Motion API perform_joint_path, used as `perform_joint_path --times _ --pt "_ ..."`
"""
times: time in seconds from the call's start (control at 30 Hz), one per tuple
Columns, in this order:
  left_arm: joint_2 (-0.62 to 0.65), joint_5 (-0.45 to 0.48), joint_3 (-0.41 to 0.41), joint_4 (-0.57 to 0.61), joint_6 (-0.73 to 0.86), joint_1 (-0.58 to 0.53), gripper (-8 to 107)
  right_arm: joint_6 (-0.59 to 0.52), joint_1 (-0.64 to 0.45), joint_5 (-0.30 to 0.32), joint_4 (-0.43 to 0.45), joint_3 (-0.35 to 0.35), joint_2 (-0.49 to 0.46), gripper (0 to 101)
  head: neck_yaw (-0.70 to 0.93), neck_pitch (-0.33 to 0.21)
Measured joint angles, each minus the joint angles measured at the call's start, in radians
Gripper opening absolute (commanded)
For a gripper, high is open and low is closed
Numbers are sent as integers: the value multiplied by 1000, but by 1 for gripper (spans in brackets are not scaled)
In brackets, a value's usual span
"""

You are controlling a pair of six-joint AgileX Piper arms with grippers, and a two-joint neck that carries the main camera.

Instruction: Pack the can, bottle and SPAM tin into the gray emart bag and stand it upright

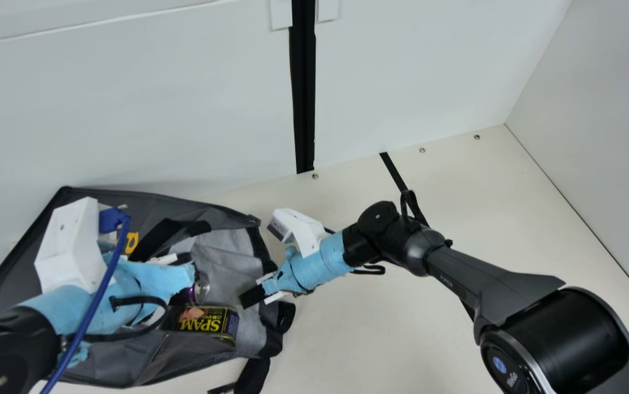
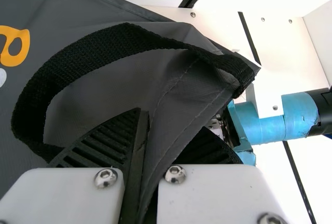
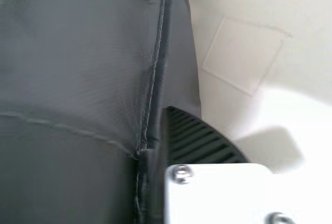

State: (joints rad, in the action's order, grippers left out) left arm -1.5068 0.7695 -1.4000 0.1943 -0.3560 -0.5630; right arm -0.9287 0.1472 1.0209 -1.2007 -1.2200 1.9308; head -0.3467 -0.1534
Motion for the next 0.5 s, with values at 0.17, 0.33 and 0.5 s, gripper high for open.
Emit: perform_joint_path --times 0.17,0.33,0.5 --pt "0 0 0 0 0 0 -8 -20 -18 33 -41 27 -14 0 -2 0" --pt "0 0 0 0 0 0 -8 -24 -43 76 -83 64 -38 0 0 0" --pt "25 -2 26 7 11 2 -8 -25 -78 124 -111 102 -77 0 -2 0"
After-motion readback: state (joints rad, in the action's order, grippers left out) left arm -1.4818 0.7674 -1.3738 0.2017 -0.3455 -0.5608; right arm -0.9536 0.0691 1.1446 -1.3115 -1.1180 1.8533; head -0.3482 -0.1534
